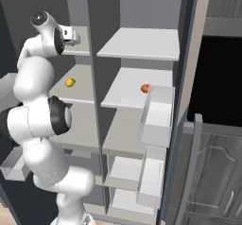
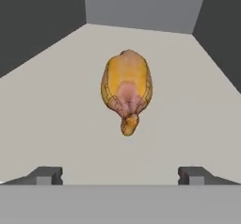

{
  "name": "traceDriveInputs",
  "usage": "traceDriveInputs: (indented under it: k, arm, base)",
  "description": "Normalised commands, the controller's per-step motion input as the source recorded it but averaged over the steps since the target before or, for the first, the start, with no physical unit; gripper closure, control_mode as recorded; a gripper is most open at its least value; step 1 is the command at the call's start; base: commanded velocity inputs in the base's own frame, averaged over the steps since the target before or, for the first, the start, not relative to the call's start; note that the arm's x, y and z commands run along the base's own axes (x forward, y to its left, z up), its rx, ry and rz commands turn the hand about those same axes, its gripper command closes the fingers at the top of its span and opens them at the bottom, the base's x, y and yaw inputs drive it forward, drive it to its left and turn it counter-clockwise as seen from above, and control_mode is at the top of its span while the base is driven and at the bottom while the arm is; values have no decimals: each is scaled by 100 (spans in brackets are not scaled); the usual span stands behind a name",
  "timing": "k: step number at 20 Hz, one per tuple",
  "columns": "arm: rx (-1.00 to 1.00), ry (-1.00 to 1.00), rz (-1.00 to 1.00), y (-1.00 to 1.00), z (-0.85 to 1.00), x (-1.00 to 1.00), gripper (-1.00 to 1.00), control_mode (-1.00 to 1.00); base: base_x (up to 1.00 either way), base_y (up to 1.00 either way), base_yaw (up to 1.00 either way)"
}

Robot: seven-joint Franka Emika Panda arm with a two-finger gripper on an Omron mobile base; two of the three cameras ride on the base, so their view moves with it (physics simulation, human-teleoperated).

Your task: There's a chicken drumstick in the fridge that needs to be moved to the freezer for freezing. Pick up the chicken drumstick from the fridge, place it on any shelf in the freezer, and close the fridge and freezer doors when done.

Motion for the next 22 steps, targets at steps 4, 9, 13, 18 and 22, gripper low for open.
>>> traceDriveInputs:
  k: [4, 9, 13, 18, 22]
  arm:
    - [2, -2, -1, -44, 1, -82, -100, -100]
    - [0, 0, -2, -62, 11, -77, -100, -100]
    - [0, 7, -2, -39, 23, -98, -100, -100]
    - [0, 2, -5, -22, 23, -100, -100, -100]
    - [0, 0, -7, -23, 4, -81, -100, -100]
  base:
    - [0, 0, 0]
    - [0, 0, 0]
    - [0, 0, 0]
    - [0, 0, 0]
    - [0, 0, 0]
